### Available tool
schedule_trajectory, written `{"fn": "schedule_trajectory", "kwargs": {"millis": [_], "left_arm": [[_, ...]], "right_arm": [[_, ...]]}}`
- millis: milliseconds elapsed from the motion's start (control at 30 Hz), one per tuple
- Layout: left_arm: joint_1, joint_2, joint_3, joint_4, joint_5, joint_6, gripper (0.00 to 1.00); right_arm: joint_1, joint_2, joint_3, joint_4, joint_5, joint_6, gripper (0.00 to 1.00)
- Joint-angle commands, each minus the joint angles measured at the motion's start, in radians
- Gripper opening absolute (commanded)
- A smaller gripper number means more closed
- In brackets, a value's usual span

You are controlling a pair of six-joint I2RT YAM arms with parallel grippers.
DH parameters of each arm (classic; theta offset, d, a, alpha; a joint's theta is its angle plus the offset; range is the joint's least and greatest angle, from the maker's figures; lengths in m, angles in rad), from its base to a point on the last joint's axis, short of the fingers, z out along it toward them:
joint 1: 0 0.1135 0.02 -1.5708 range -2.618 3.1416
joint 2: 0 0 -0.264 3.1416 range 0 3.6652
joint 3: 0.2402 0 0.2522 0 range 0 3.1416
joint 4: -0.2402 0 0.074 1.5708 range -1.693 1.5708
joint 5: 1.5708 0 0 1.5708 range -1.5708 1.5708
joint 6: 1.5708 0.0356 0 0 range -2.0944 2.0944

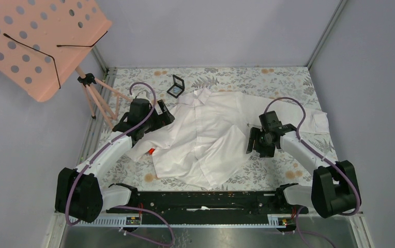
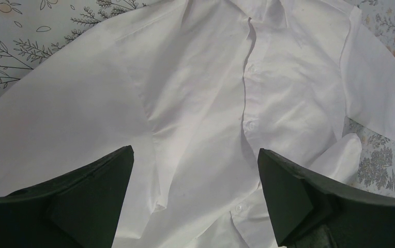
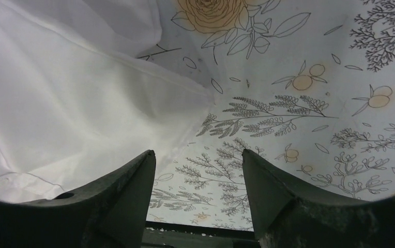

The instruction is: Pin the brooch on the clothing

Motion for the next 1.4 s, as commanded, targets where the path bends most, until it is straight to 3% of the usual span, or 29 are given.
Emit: {"fn": "schedule_trajectory", "kwargs": {"millis": [0,533,767,933,1367], "left_arm": [[0.009,-0.041,-0.006,0.065,0.017,0.011,0.99],[0.032,-0.074,-0.036,0.072,0.029,0.012,0.99],[0.041,-0.084,-0.044,0.075,0.035,0.013,0.99],[0.05,-0.095,-0.044,0.07,0.032,0.026,0.99],[0.058,-0.093,-0.053,0.158,0.09,-0.029,0.99]], "right_arm": [[-0.003,0.055,0.005,0.08,-0.025,0.048,0.68],[-0.001,0.27,0.098,0.195,0.054,0.104,0.56],[-0.001,0.248,0.087,0.185,0.054,0.106,0.19],[-0.001,0.096,0.071,0.112,0.072,0.106,0.01],[-0.002,-0.471,0.117,-0.309,0.376,0.16,0.0]]}}
